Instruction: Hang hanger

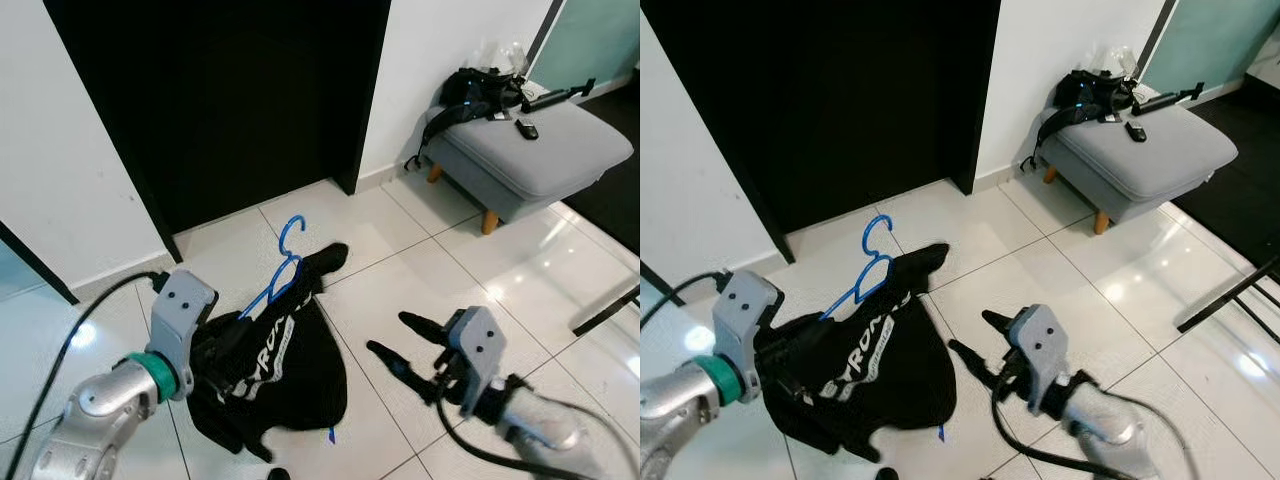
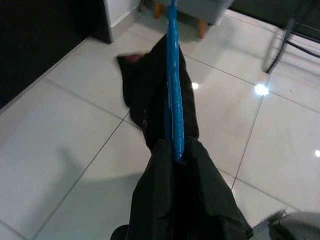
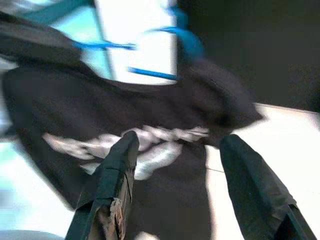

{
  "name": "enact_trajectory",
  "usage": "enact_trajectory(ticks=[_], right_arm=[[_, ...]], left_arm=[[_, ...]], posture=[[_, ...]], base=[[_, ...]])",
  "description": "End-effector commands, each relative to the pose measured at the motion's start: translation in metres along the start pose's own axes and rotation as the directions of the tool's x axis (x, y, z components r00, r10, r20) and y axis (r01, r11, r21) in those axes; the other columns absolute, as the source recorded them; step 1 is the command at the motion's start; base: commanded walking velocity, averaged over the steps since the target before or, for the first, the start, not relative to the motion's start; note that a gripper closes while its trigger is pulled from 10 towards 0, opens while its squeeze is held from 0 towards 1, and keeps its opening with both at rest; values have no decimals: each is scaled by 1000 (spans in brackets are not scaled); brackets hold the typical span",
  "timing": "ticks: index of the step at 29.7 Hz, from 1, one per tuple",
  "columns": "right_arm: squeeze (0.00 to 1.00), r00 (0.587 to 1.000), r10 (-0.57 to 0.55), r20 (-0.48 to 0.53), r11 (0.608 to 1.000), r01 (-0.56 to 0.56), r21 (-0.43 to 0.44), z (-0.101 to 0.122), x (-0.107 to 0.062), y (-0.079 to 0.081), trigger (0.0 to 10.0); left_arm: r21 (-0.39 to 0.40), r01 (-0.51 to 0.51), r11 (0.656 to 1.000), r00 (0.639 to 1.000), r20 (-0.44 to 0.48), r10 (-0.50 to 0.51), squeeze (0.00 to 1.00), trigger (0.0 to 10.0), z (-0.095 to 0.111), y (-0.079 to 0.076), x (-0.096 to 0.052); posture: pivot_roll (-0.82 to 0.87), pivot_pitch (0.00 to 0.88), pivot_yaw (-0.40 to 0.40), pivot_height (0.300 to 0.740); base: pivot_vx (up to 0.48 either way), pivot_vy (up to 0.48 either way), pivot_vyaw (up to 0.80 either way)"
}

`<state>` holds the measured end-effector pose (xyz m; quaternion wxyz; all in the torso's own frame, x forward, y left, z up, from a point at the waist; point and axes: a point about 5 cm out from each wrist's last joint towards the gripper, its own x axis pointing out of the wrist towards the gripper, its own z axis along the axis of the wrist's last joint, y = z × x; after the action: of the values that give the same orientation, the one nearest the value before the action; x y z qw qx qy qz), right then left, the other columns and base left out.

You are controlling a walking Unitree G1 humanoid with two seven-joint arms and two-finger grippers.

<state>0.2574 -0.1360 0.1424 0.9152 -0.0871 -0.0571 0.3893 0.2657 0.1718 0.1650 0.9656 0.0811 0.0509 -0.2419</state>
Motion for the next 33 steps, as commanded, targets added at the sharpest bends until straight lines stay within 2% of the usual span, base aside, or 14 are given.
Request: enact_trajectory(ticks=[1, 3, 4, 9, 17, 20, 25, 30, 33], right_arm=[[0, 1000, -9, 17, 1000, 8, 18, -1, 0, 5, 10000], [0, 999, -28, 46, 998, 25, 66, 3, 8, 12, 10000], [0, 999, -28, 46, 998, 25, 66, 3, 8, 12, 10000], [0, 998, -31, 51, 995, 26, 99, 7, 11, 18, 10000], [0, 998, -26, 61, 993, 19, 113, 8, 13, 20, 10000], [0, 998, -23, 62, 993, 16, 115, 9, 13, 21, 10000], [0, 998, -22, 58, 992, 15, 123, 10, 13, 23, 10000], [0, 997, -22, 74, 989, 11, 148, 14, 17, 26, 10000], [0, 996, -23, 81, 988, 10, 157, 16, 19, 27, 10000]], left_arm=[[-10, -53, 999, 998, 20, 53, 0, 10000, -1, 0, -4], [-76, -117, 990, 991, 54, 121, 0, 10000, -4, -6, -4], [-76, -117, 990, 991, 54, 121, 0, 10000, -4, -6, -4], [-111, -254, 961, 962, 74, 263, 0, 10000, 2, -4, -4], [-103, -275, 956, 955, 80, 284, 0, 10000, 3, -12, -5], [-129, -267, 955, 956, 88, 279, 0, 10000, 1, -19, -5], [-161, -284, 945, 946, 113, 303, 0, 10000, 2, -22, -2], [-163, -298, 940, 945, 85, 315, 0, 10000, -2, -29, 3], [-178, -309, 934, 938, 102, 330, 0, 10000, -2, -31, 4]], posture=[[-58, 216, 125, 740], [-61, 214, 120, 740], [-61, 214, 120, 740], [-53, 213, 113, 740], [-55, 214, 104, 740], [-61, 212, 101, 740], [-75, 212, 90, 740], [-89, 208, 79, 740], [-90, 206, 77, 740]], base=[[0, 0, 0], [0, 0, 0], [0, 0, 0], [0, 0, 0], [0, 0, 0], [0, 0, 0], [0, 0, 0], [0, 0, 0], [0, 0, 0]])
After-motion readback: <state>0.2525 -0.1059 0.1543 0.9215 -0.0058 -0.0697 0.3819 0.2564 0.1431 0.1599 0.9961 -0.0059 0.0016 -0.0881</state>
